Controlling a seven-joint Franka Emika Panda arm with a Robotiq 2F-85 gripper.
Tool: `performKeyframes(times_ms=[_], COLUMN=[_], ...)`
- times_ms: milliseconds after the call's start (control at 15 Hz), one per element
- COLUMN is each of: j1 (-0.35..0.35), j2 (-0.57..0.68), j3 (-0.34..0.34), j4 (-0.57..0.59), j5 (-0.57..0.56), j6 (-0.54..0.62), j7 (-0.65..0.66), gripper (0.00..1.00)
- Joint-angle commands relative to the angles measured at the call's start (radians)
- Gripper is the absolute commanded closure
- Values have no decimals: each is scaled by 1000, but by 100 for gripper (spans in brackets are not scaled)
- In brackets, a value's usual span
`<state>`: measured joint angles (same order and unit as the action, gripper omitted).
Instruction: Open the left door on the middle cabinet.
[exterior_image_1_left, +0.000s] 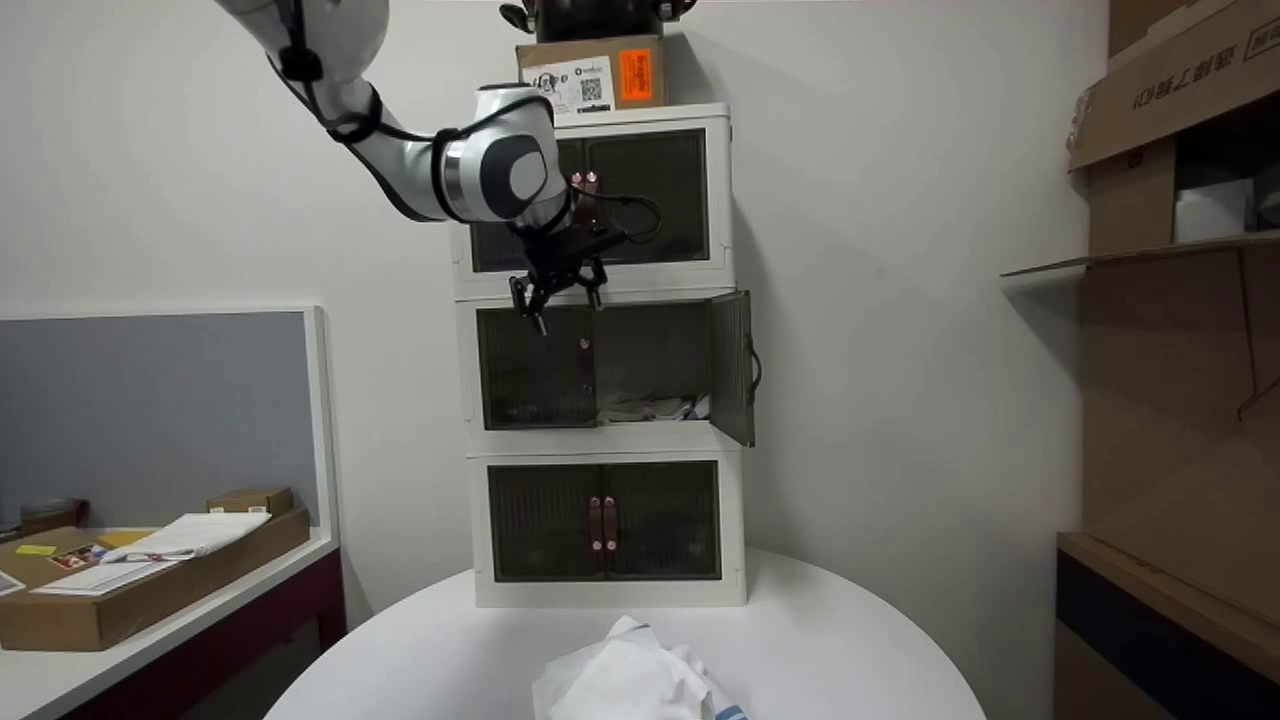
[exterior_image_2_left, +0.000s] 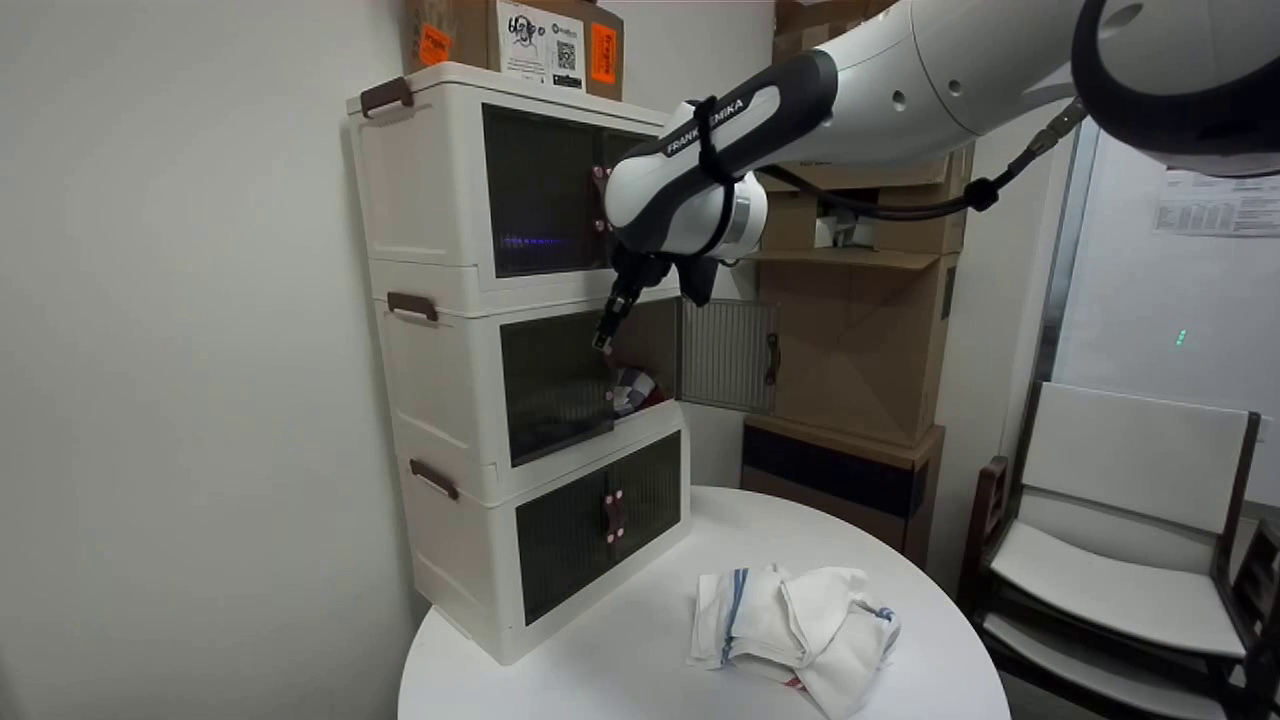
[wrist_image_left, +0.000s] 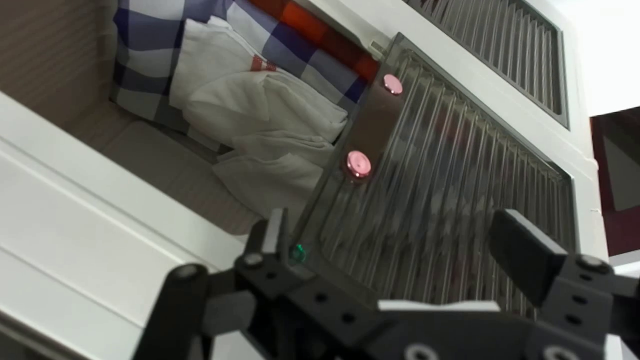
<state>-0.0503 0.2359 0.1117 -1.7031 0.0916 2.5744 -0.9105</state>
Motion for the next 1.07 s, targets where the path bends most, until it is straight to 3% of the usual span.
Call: performKeyframes(times_ms=[0, 400, 1000], j1=[21, 41, 76], j2=[-6, -76, -238], j3=[14, 18, 20], j4=[0, -55, -198], j5=[26, 4, -28], j6=[-36, -71, -163], j7=[77, 210, 280], gripper=[0, 0, 0])
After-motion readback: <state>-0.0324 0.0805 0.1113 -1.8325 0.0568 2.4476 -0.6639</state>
